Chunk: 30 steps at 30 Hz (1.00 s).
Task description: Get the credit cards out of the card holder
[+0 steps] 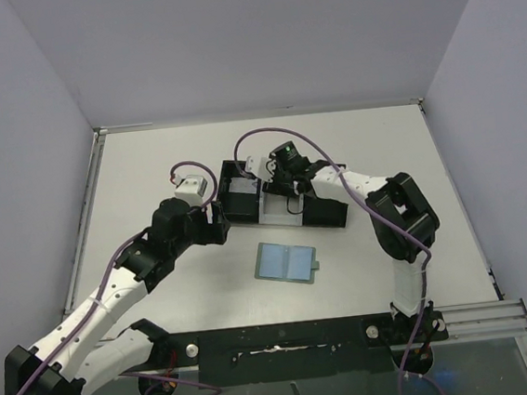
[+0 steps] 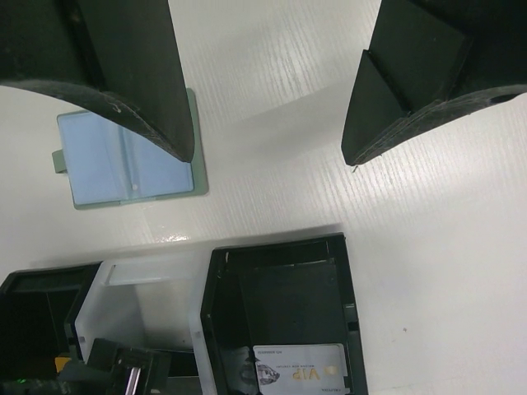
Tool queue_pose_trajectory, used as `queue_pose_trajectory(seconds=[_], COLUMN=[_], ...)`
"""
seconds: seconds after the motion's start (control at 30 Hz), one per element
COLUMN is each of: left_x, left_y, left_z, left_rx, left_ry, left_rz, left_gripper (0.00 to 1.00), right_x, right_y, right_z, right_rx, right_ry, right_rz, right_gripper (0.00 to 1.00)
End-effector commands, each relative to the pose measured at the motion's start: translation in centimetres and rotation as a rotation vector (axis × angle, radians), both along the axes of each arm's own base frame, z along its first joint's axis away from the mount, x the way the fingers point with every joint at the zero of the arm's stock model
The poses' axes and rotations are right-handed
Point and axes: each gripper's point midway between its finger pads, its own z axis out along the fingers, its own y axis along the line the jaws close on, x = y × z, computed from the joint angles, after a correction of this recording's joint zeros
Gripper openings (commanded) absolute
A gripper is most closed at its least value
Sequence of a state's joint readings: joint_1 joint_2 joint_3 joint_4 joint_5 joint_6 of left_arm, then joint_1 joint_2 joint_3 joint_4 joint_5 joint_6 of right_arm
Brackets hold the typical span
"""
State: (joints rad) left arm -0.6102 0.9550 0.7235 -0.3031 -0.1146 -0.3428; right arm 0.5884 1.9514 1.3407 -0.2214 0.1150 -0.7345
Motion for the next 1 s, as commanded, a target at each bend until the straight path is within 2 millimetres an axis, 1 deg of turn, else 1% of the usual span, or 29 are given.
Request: queue_pose_trajectory(seconds=[0.0, 0.2, 0.23, 0.3, 0.37, 0.4, 0.5, 0.53, 0.57, 0.6, 0.63, 0.67, 0.7, 0.77, 0.8, 0.83, 0.87, 0.97], left_x=[0.8, 0.8, 0.9, 0.9, 0.9, 0.9, 0.7, 0.6, 0.5, 0.3, 0.1, 0.0, -0.2, -0.6, -0.8, -1.0, -1.1, -1.6], left_y=[-0.6, -0.9, -1.0, -0.9, -1.0, -1.1, -1.8, -2.2, -2.6, -3.2, -3.9, -4.6, -5.2, -6.7, -7.3, -7.8, -8.4, -9.5], left_z=[1.7, 1.2, 1.1, 0.9, 0.8, 0.7, 0.4, 0.3, 0.2, 0.2, 0.0, -0.1, -0.3, -0.6, -0.9, -1.3, -1.4, -2.6], left_rx=[-0.030, -0.025, -0.024, -0.019, -0.019, -0.022, -0.044, -0.059, -0.079, -0.106, -0.137, -0.169, -0.205, -0.284, -0.314, -0.339, -0.360, -0.388], left_ry=[-0.045, -0.026, -0.024, -0.017, -0.009, -0.005, 0.018, 0.031, 0.045, 0.060, 0.082, 0.100, 0.120, 0.157, 0.178, 0.201, 0.216, 0.282], left_rz=[-0.018, -0.030, -0.032, -0.032, -0.036, -0.039, -0.072, -0.084, -0.098, -0.112, -0.129, -0.145, -0.161, -0.195, -0.211, -0.224, -0.238, -0.279], left_gripper=[0.72, 0.72, 0.72, 0.72, 0.72, 0.72, 0.73, 0.74, 0.75, 0.75, 0.75, 0.75, 0.76, 0.75, 0.73, 0.72, 0.70, 0.65], right_x=[1.3, 1.3, 1.2, 1.2, 1.2, 0.8, -1.9, -2.9, -3.9, -5.1, -6.2, -7.5, -8.7, -11.3, -12.5, -13.7, -15.4, -19.0], right_y=[0.4, 0.0, -0.1, 0.1, 0.4, 0.7, 0.3, -0.1, -0.6, -1.1, -2.0, -2.2, -2.1, -2.2, -2.5, -2.7, -2.9, -2.6], right_z=[5.3, 5.9, 6.1, 7.4, 10.3, 12.5, 15.8, 16.7, 17.2, 17.3, 16.8, 15.9, 15.0, 12.9, 11.8, 11.2, 10.3, 7.7], right_rx=[0.107, 0.120, 0.123, 0.170, 0.286, 0.367, 0.624, 0.720, 0.809, 0.915, 1.010, 1.074, 1.111, 1.126, 1.136, 1.170, 1.218, 1.314], right_ry=[-0.124, -0.143, -0.146, -0.156, -0.201, -0.231, -0.255, -0.254, -0.240, -0.190, -0.115, -0.009, 0.097, 0.255, 0.289, 0.303, 0.319, 0.364], right_rz=[-0.022, -0.047, -0.059, -0.090, -0.137, -0.152, -0.231, -0.271, -0.318, -0.402, -0.533, -0.609, -0.639, -0.696, -0.753, -0.796, -0.841, -0.922], right_gripper=[0.55, 0.56, 0.56, 0.56, 0.57, 0.57, 0.62, 0.65, 0.70, 0.79, 0.97, 0.98, 0.98, 0.98, 0.98, 0.98, 0.98, 0.99])
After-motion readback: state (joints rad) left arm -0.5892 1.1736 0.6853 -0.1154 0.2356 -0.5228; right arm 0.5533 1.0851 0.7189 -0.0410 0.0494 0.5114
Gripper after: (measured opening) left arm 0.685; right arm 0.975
